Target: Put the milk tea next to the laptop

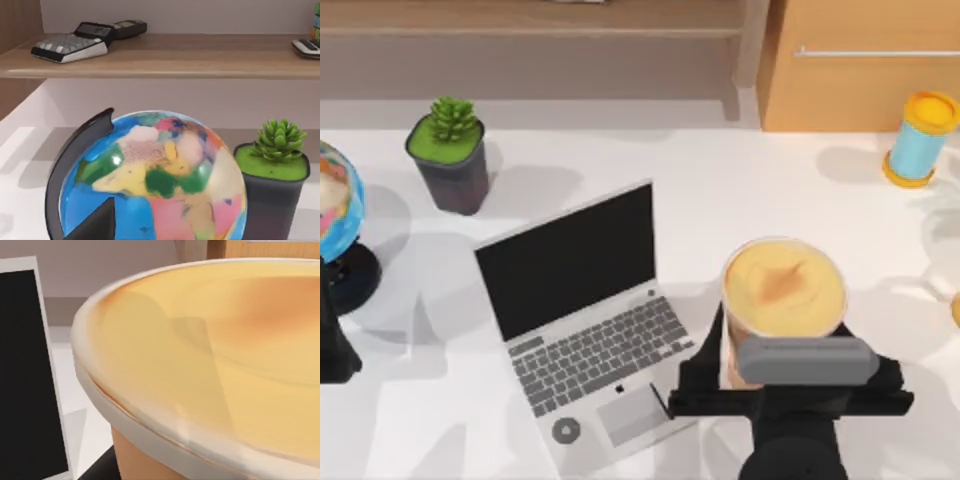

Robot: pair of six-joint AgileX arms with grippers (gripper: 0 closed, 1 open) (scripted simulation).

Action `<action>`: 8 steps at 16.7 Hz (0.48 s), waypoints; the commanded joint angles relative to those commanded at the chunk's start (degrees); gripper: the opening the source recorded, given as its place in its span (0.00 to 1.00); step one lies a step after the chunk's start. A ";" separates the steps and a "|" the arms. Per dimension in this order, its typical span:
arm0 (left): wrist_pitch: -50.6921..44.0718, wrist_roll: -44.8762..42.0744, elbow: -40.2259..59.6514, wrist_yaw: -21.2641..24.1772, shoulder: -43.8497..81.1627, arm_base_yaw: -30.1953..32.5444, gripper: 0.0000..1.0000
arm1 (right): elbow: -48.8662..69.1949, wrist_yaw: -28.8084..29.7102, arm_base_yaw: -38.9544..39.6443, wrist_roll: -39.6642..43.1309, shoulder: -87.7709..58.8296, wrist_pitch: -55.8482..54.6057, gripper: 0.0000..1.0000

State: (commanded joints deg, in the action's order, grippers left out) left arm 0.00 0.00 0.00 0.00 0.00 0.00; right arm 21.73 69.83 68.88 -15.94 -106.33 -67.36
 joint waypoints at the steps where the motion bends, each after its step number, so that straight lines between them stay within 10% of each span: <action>1: 0.00 0.00 0.00 0.00 0.00 0.00 1.00 | 0.00 0.00 0.00 0.00 0.00 0.00 0.68; 5: 0.00 0.00 0.00 0.00 0.00 0.00 1.00 | 0.00 0.00 0.00 0.00 0.00 0.00 0.98; 8: 0.00 0.00 0.00 0.00 0.00 0.00 1.00 | 0.00 0.00 0.00 0.00 0.00 0.00 1.00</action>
State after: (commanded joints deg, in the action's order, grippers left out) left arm 0.00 0.00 0.00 0.00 0.00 0.00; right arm 21.73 69.83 68.88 -15.94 -106.33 -67.36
